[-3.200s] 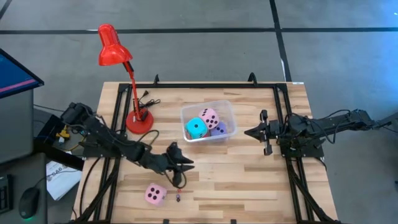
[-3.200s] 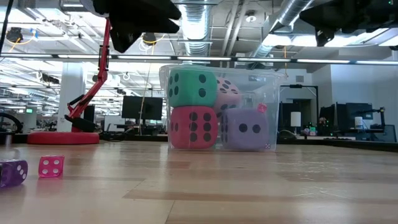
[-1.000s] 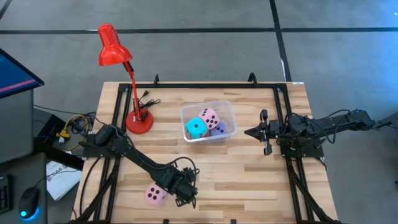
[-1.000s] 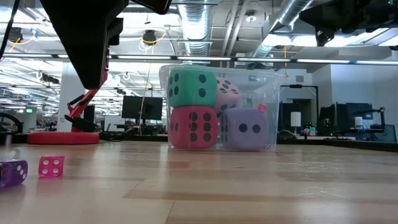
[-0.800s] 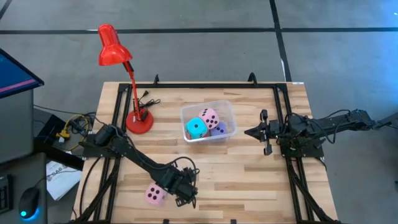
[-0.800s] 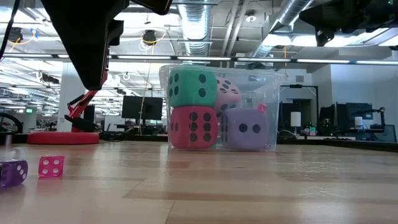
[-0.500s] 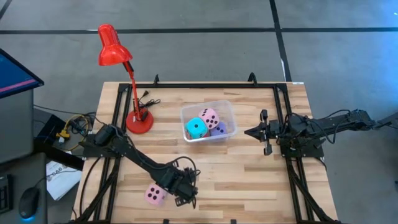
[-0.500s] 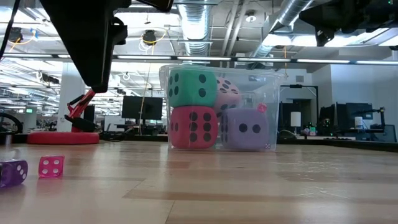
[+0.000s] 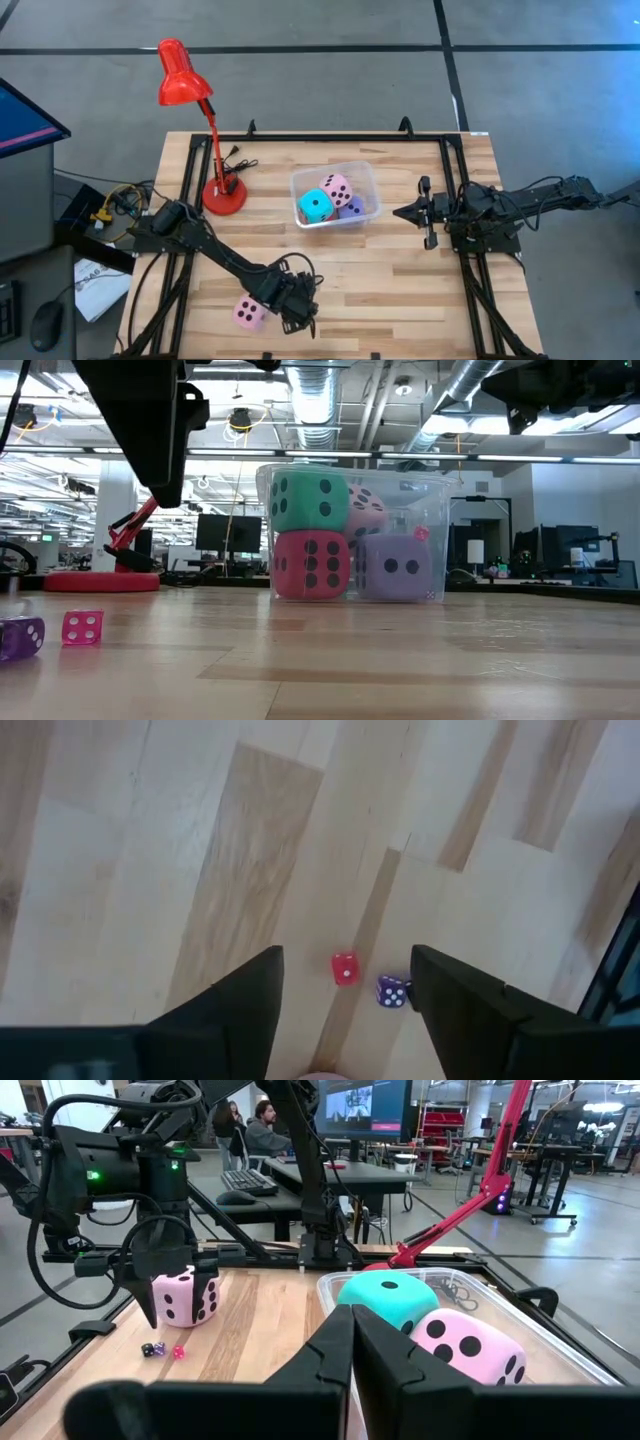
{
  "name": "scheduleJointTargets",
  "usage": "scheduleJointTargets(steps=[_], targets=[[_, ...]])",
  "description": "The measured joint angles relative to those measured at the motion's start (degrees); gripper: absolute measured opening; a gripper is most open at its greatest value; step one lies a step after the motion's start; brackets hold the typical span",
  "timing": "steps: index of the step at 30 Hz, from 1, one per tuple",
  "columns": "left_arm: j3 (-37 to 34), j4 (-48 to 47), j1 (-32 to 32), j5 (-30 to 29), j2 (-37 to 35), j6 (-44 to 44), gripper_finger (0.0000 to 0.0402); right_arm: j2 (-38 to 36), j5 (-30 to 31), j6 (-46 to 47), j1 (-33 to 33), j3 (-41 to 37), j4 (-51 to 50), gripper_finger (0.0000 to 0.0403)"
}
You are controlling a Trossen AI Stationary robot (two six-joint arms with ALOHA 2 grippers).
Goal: Pick & Place Dice
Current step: Put the small red die into the transparent bin
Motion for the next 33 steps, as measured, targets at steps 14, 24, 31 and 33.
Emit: scheduleJointTargets(steps=[14,24,31,33], targets=[[-0.89,2.07,-0.36,-5.79,-0.02,-1.66,0.0192,-0.01,-0.02,0.00,-0.02,0.00,-0.53,0.0005],[-5.06,3.06,-0.30,-3.99,-0.07,-4.77,0.0176,-0.01,-0.02,0.00,-0.02,0.00,-0.81,0.0005],[-9.20,6.48,-0.55,-1.20,-0.07,-7.21,0.0177,0.01,-0.02,0.00,-0.02,0.00,-0.85,0.0005],[-9.87,7.25,-0.55,-0.52,-0.07,-7.21,0.0177,0.01,-0.02,0.00,-0.02,0.00,-0.85,0.0005]])
